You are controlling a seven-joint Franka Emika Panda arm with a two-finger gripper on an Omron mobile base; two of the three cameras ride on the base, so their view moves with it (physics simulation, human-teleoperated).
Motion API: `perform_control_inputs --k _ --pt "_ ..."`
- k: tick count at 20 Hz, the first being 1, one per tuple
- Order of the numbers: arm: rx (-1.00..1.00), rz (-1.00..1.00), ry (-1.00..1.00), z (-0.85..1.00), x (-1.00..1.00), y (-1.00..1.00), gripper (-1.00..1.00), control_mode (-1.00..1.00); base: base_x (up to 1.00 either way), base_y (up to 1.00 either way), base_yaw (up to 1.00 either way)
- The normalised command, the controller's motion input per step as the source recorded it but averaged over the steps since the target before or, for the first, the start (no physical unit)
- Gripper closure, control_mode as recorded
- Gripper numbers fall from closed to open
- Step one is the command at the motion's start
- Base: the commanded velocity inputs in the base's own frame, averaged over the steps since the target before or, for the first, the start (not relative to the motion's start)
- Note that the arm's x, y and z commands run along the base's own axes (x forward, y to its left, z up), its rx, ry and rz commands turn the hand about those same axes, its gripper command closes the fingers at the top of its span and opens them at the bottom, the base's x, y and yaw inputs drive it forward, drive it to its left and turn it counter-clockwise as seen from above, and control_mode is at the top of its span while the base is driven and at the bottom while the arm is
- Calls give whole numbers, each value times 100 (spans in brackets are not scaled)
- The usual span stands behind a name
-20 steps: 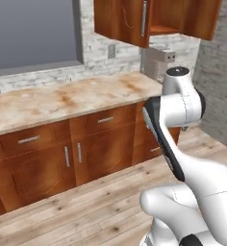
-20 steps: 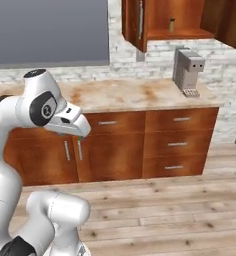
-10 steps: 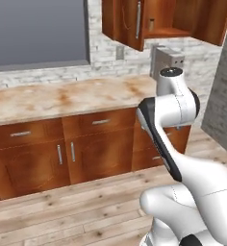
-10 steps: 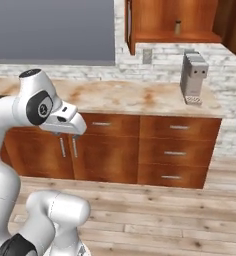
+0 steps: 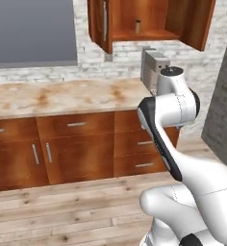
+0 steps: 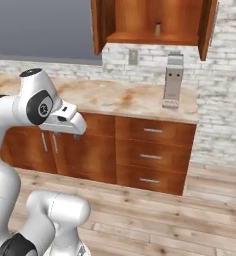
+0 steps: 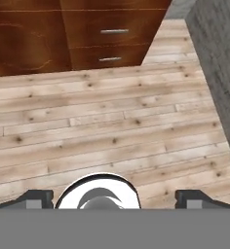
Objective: Take 2 condiments from the cabinet and move them on the counter near the stove.Make sure the condiments are lined up with each other, next to each other.
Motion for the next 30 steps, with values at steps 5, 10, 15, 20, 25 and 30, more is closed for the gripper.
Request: perform_control_inputs --k 5,10,15,20,25,30 --pt "0 0 0 0 0 0 -100 100 75 -92 17" --pt "0 0 0 0 0 0 -100 100 98 -36 12" --pt "0 0 0 0 0 0 -100 100 100 1 8" --pt "0 0 0 0 0 0 -100 100 93 -36 3" --pt "0 0 0 0 0 0 -100 100 86 -11 0" --pt "0 0 0 0 0 0 -100 100 72 -2 0"
